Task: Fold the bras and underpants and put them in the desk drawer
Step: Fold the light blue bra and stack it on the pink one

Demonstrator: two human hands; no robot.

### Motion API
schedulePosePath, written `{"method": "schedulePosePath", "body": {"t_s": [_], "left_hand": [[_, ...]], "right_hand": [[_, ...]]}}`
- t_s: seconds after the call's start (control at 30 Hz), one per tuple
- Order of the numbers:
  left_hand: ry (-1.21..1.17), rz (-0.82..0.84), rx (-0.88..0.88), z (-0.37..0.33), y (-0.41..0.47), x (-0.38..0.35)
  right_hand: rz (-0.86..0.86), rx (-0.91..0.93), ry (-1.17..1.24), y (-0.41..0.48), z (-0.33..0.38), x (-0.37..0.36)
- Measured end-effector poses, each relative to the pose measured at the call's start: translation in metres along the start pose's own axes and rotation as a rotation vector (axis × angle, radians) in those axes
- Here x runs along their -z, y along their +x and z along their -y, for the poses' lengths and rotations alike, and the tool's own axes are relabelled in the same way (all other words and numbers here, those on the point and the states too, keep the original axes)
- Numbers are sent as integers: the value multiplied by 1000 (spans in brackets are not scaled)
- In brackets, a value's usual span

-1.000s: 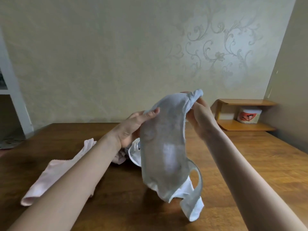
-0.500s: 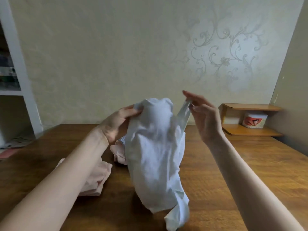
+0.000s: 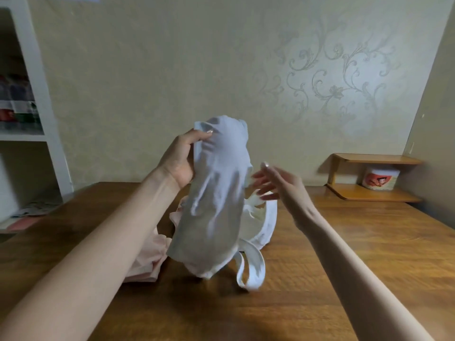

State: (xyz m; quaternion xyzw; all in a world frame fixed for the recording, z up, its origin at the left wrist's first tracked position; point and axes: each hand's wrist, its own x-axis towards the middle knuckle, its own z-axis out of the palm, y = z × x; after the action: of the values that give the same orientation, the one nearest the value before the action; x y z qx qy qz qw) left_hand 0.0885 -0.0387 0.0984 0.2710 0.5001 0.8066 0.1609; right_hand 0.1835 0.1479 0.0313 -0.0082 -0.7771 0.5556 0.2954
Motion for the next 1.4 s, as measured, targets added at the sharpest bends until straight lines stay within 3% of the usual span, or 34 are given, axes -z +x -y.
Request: {"method": "schedulePosePath", "body": {"t_s": [0.07,0.13,0.23,0.4,0.6,0.73,0.83,0.9,1.07,1.13,1.23,1.3,1.37,1.4], "left_hand": [[-24,20,18,0,-3,-9],[-62,76,1,-1,-7,-17],[-132,46,-70,-5,-11,-22],[115,-449,-390,-5,-20,7],[367,-747,-303,51,-70,55],[863,-759,-74,113,-98,90],[1032,-735,-109,130,-101,101],[969,-683,-95,130,-100,101],[870,-496,-37,131,-97,94],[843,-457,1,130,-96,89],[713,-357,56,125,-92,80],[611,-302,61,118,-85,70],[573,-254,66,110,-75,56],[607,-230,55,107,-68,49]], "right_hand": [[310,-47,-37,-8,0,-16],[431,-89,-110,-15,-12,-31],[466,-164,-44,-14,-26,-25],[358,-164,98,-11,-3,25],[371,-117,-187,2,12,48],[506,-309,-451,5,-34,13],[495,-346,-525,6,-78,-17],[363,-296,-563,9,-95,-26],[299,-215,-764,18,-109,-26],[188,-104,-833,13,-99,-28],[7,111,-616,-15,-67,-46],[124,218,-487,-45,-46,-68],[286,251,-520,-67,-37,-90],[289,251,-551,-72,-39,-96]]}}
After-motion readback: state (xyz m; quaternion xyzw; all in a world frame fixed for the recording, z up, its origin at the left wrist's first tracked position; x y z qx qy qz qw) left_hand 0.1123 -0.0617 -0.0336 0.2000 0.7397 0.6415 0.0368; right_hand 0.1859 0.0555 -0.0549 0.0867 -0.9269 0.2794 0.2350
